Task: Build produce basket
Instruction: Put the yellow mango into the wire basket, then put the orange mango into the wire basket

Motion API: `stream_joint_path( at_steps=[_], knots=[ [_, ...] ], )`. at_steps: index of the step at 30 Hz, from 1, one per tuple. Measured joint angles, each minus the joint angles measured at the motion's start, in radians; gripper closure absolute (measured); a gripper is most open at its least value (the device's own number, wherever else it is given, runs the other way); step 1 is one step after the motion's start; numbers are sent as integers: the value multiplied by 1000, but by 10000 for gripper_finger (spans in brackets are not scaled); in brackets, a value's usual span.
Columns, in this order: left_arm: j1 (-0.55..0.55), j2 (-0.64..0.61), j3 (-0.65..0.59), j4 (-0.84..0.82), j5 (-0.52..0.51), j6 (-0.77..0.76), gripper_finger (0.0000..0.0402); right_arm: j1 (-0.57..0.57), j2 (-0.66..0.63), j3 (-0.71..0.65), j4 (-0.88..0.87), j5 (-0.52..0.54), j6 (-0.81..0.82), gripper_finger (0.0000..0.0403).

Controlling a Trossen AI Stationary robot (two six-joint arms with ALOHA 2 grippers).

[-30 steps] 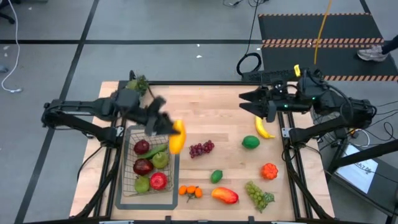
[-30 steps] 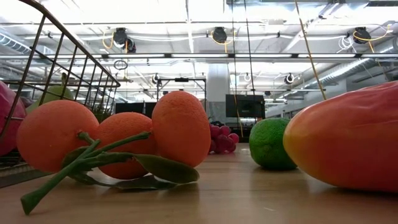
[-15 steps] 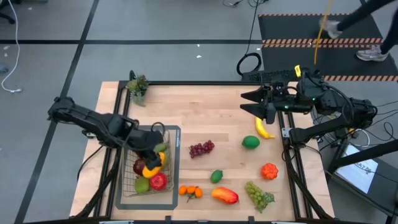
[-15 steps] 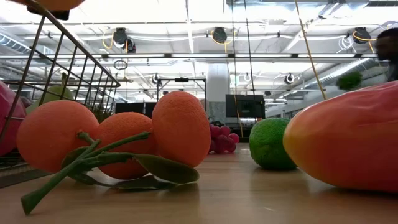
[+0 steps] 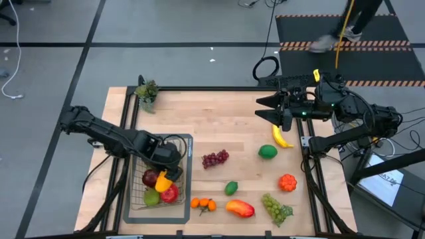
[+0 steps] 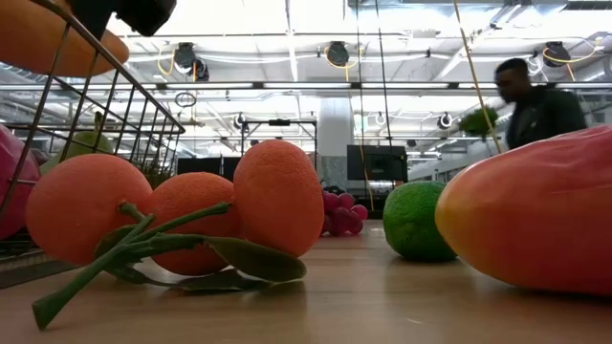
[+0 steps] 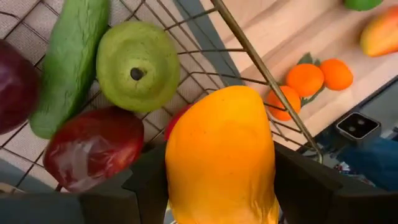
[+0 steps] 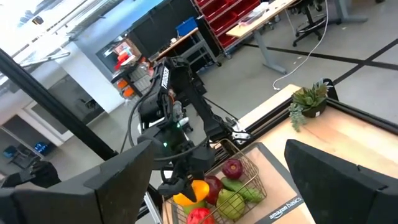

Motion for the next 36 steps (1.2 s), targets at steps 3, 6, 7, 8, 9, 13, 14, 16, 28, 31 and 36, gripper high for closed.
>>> stream_joint_path(
  at_steps=[3,6,7,8,9,13,14,16,28,31,36],
  knots=[
    [13,-1,-12,2,-2,-26,165,0,0,0,0,-1,-28,46],
    [16,0,-24,-4,-2,-52,165,0,0,0,0,-2,-53,46],
    [17,0,-24,-4,1,-52,165,0,0,0,0,-5,-59,46],
    [17,-1,-24,-3,2,-52,165,0,-1,0,0,-18,-60,46],
    [17,-1,-24,-1,2,-52,165,0,-2,0,0,-31,-61,46],
    [17,0,-24,5,3,-76,164,0,-5,0,-3,-80,-63,46],
    [17,0,-24,6,4,-79,164,0,-5,0,-8,-92,-63,46],
    [17,0,-24,5,15,-85,157,0,-5,0,-19,-109,-67,46],
    [24,0,-24,5,64,-116,60,0,-5,0,-114,-160,-93,46],
    [32,-1,-11,4,73,-88,62,0,-5,0,-112,-160,-88,46],
    [69,-1,52,3,55,-20,91,0,-5,0,-112,-158,-82,46]
  ],
)
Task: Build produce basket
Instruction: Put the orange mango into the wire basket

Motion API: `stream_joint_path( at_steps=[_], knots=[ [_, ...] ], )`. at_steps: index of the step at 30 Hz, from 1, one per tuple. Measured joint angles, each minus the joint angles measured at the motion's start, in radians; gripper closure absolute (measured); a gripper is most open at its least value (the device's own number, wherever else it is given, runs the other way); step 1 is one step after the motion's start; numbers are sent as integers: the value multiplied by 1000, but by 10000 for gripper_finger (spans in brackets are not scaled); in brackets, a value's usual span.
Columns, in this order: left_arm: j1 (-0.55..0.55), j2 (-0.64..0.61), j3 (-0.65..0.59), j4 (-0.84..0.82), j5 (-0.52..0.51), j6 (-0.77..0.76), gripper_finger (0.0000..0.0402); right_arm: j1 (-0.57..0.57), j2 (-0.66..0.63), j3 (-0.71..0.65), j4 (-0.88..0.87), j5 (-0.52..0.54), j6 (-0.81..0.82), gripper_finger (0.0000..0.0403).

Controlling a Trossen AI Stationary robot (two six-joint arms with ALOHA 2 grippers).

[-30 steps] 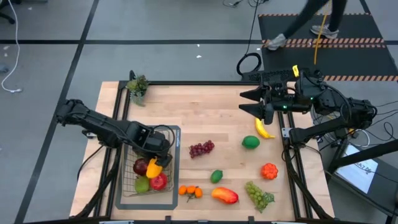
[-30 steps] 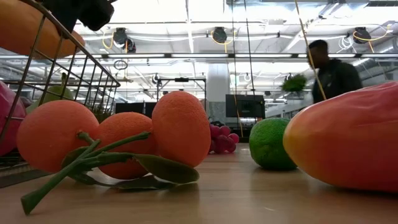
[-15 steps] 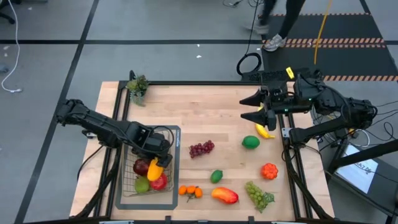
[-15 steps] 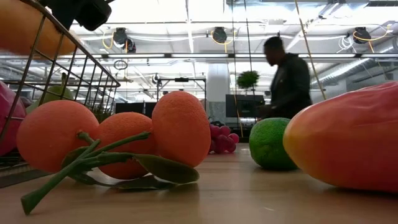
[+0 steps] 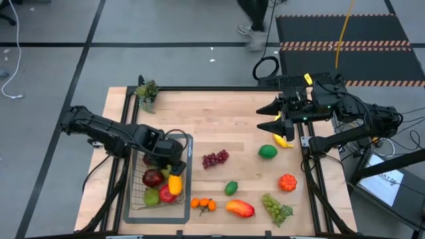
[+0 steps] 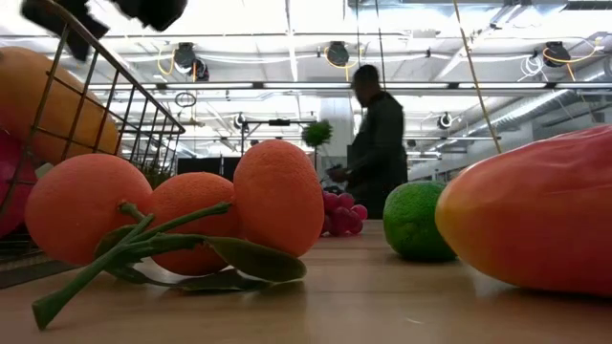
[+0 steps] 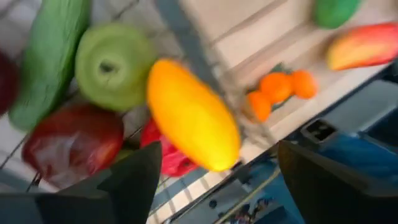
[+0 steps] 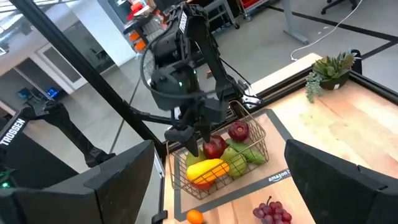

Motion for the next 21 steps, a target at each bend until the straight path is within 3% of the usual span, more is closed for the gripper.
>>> stream_joint_path(
  at_steps=[9,16,21],
  knots=[
    [81,0,170,-4,-103,252,146,0,9,0,1,71,146,46],
    [144,0,244,-5,-80,470,175,2,45,0,0,84,270,46],
    [178,0,304,-3,-46,604,194,43,91,0,1,85,461,46]
  ],
)
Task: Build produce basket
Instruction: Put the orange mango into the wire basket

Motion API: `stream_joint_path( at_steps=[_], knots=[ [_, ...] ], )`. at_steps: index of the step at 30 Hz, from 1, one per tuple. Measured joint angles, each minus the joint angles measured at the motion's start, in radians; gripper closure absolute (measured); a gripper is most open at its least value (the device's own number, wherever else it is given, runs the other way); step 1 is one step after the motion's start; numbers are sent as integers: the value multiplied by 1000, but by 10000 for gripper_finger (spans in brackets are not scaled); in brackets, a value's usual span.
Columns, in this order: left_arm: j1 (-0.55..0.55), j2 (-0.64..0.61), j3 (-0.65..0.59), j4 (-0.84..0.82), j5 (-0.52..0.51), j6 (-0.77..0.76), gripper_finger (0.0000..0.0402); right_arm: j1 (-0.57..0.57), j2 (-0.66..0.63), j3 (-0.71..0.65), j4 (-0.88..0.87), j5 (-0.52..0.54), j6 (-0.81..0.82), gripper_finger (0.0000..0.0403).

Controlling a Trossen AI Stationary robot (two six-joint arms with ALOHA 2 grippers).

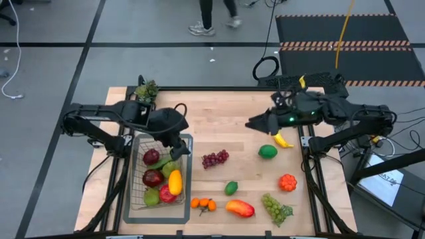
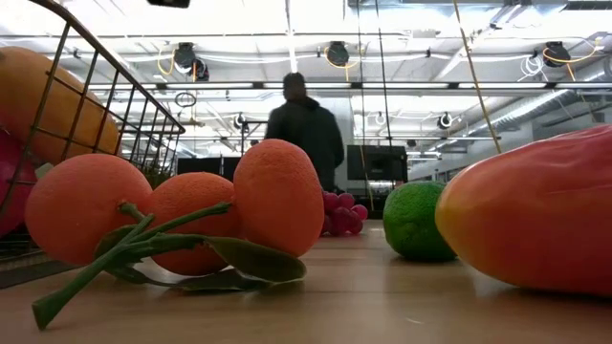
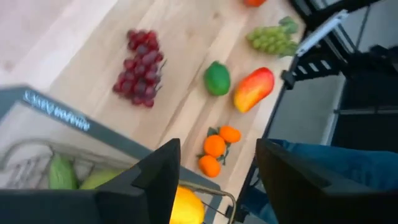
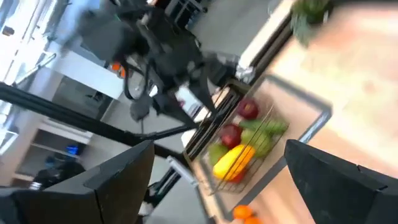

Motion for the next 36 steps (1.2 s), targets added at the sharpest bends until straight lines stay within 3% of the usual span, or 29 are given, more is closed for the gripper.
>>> stream_joint_path(
  at_steps=[7,18,24,30,36],
  knots=[
    [21,0,49,1,0,128,212,98,98,0,7,45,198,46],
    [-43,0,50,7,-114,52,213,189,211,0,-97,-32,460,46],
    [-60,0,50,6,-123,80,213,188,257,-1,-254,-87,477,46],
    [-68,0,50,6,-124,106,213,188,281,-78,-213,-187,455,46],
    [-67,0,50,6,-143,129,213,188,271,-177,-213,-189,481,46]
  ],
)
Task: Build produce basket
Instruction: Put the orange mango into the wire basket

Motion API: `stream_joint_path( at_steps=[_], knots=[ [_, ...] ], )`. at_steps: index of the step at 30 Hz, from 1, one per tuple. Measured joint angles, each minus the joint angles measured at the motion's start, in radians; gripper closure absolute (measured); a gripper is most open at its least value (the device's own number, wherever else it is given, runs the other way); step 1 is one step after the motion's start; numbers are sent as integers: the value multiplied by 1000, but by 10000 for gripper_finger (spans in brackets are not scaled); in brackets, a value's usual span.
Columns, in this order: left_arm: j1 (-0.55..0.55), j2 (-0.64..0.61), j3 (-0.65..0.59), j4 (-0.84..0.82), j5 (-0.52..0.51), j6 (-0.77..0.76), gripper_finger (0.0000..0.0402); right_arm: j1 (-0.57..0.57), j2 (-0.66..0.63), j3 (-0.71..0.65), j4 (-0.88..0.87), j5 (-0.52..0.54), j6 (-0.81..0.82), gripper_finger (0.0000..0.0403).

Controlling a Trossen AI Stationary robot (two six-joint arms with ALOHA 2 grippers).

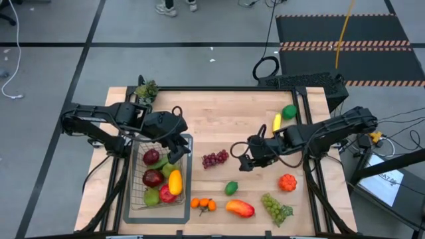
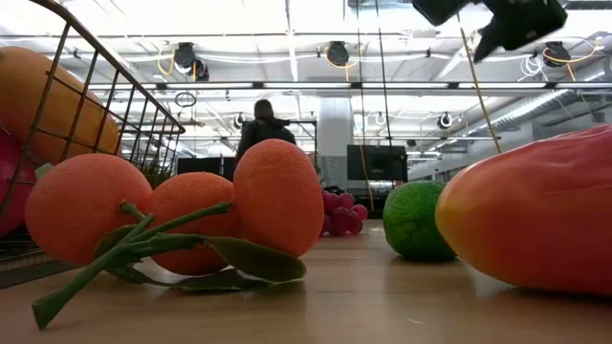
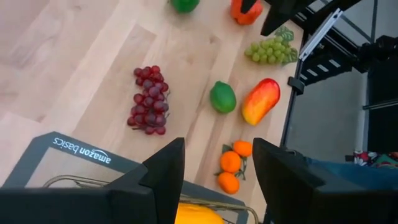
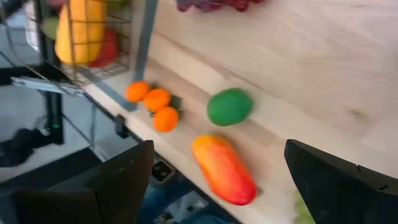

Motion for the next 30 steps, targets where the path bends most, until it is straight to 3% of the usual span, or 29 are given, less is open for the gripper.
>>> stream_joint_path(
  at_steps=[8,14,20,30],
  knots=[
    [0,0,0,0,0,6,213,74,9,-81,217,-23,-336,46],
    [0,0,0,0,0,3,213,205,50,-84,241,76,-519,46],
    [0,0,0,0,0,2,213,317,135,-84,340,131,-572,46],
    [0,0,0,-1,0,-1,213,374,278,-84,453,80,-548,46]
  ],
)
